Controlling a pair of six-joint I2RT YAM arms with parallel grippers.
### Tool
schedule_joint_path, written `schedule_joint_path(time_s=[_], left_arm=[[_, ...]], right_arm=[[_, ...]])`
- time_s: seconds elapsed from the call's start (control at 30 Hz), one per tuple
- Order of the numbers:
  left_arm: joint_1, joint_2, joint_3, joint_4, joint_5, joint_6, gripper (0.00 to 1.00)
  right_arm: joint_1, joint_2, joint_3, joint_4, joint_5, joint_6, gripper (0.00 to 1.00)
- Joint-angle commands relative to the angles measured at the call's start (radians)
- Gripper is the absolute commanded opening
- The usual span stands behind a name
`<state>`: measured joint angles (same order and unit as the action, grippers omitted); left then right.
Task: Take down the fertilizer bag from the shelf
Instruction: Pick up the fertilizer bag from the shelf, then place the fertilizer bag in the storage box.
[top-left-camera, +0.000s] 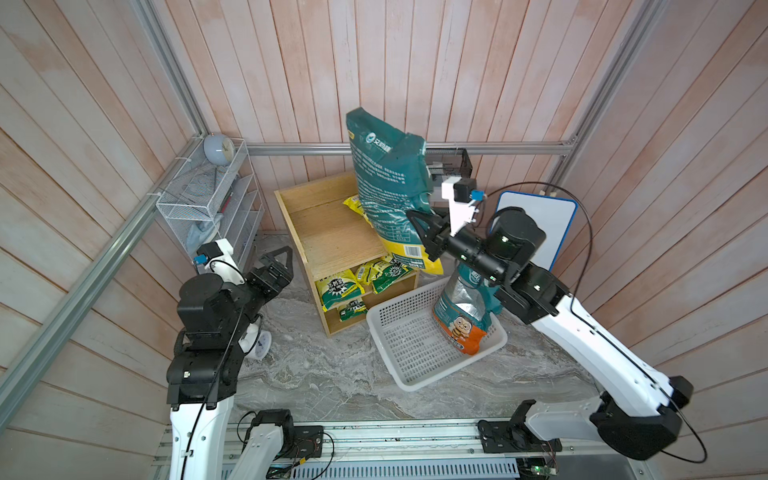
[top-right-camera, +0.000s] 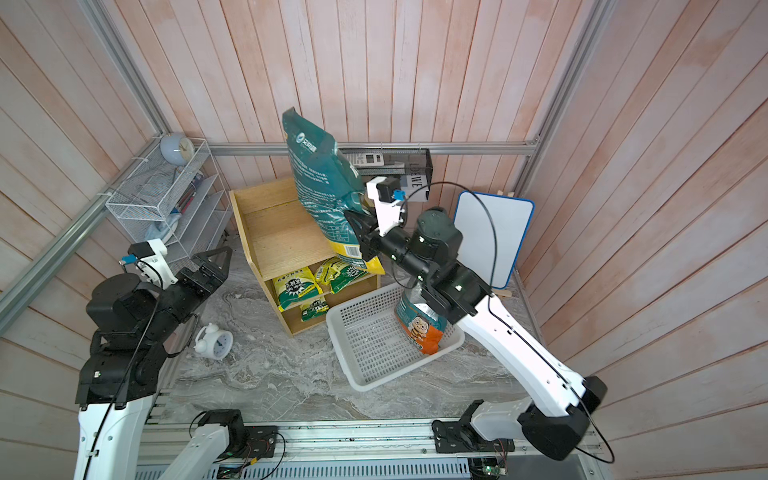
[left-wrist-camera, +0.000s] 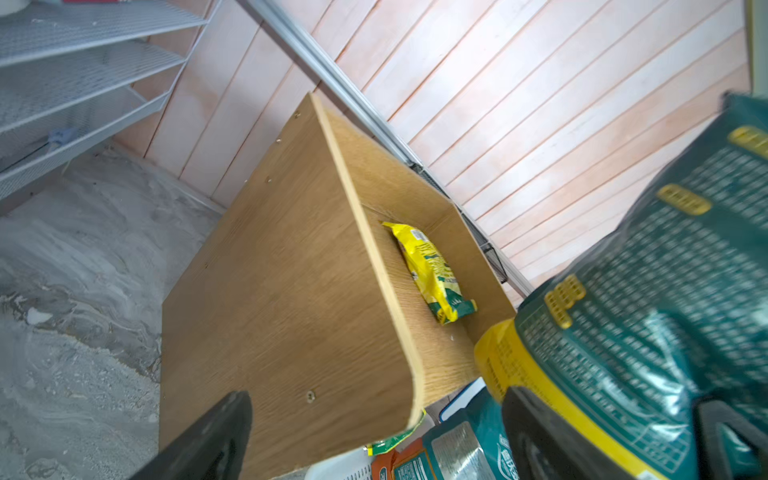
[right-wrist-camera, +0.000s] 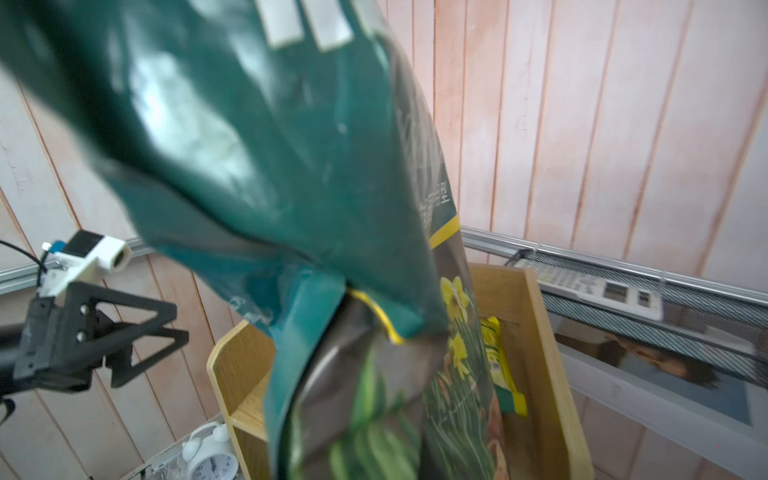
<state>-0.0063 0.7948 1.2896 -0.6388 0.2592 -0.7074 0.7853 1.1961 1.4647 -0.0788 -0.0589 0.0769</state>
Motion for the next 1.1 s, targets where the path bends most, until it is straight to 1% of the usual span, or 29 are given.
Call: schedule_joint_path(time_s=[0.0, 0.07, 0.2, 0.3, 0.37, 0.43, 0.5, 0.57, 0.63, 0.7, 0.8, 0.87, 0.93, 1.0, 1.07], left_arm=[[-0.069, 0.065, 0.069, -0.086, -0.014, 0.075, 0.99], [-0.162, 0.101, 0.094, -0.095, -0.062, 0.087, 1.0], [-0.388, 0.157, 0.097, -0.057, -0.188, 0.088, 1.0], [-0.495, 0.18, 0.044, 0.04, -0.224, 0.051, 1.0], [-0.543, 0.194, 0.015, 0.085, -0.247, 0.033, 1.0], [-0.583, 0.211, 0.011, 0.092, -0.28, 0.031, 1.0], [-0.613, 0.222, 0.019, 0.084, -0.306, 0.039, 1.0], [-0.628, 0.223, 0.029, 0.07, -0.325, 0.051, 0.99], [-0.632, 0.211, 0.032, 0.053, -0.355, 0.064, 1.0], [-0.632, 0.187, 0.032, 0.034, -0.418, 0.091, 1.0], [-0.632, 0.145, 0.048, -0.001, -0.536, 0.165, 1.0], [-0.63, 0.13, 0.088, -0.046, -0.625, 0.213, 1.0], [-0.629, 0.129, 0.141, -0.097, -0.713, 0.25, 1.0], [-0.627, 0.13, 0.182, -0.128, -0.762, 0.276, 1.0], [-0.626, 0.129, 0.201, -0.132, -0.769, 0.288, 1.0]], right_arm=[[-0.018, -0.168, -0.082, 0.121, 0.122, -0.042, 0.0], [-0.042, -0.243, -0.176, 0.093, 0.149, -0.003, 0.0], [-0.107, -0.38, -0.357, 0.104, 0.138, 0.105, 0.0], [-0.137, -0.44, -0.472, 0.116, 0.118, 0.199, 0.0], [-0.143, -0.452, -0.556, 0.172, 0.062, 0.267, 0.0], [-0.143, -0.445, -0.625, 0.244, 0.022, 0.322, 0.0], [-0.144, -0.441, -0.7, 0.33, 0.015, 0.354, 0.0], [-0.144, -0.449, -0.768, 0.401, 0.05, 0.345, 0.0], [-0.144, -0.466, -0.841, 0.469, 0.104, 0.3, 0.0], [-0.144, -0.477, -0.939, 0.562, 0.158, 0.249, 0.0], [-0.144, -0.465, -1.026, 0.588, 0.158, 0.259, 0.0], [-0.143, -0.458, -1.072, 0.602, 0.127, 0.282, 0.0], [-0.144, -0.451, -1.117, 0.64, 0.123, 0.287, 0.0], [-0.143, -0.445, -1.161, 0.671, 0.145, 0.284, 0.0], [-0.143, -0.435, -1.19, 0.676, 0.148, 0.269, 0.0]])
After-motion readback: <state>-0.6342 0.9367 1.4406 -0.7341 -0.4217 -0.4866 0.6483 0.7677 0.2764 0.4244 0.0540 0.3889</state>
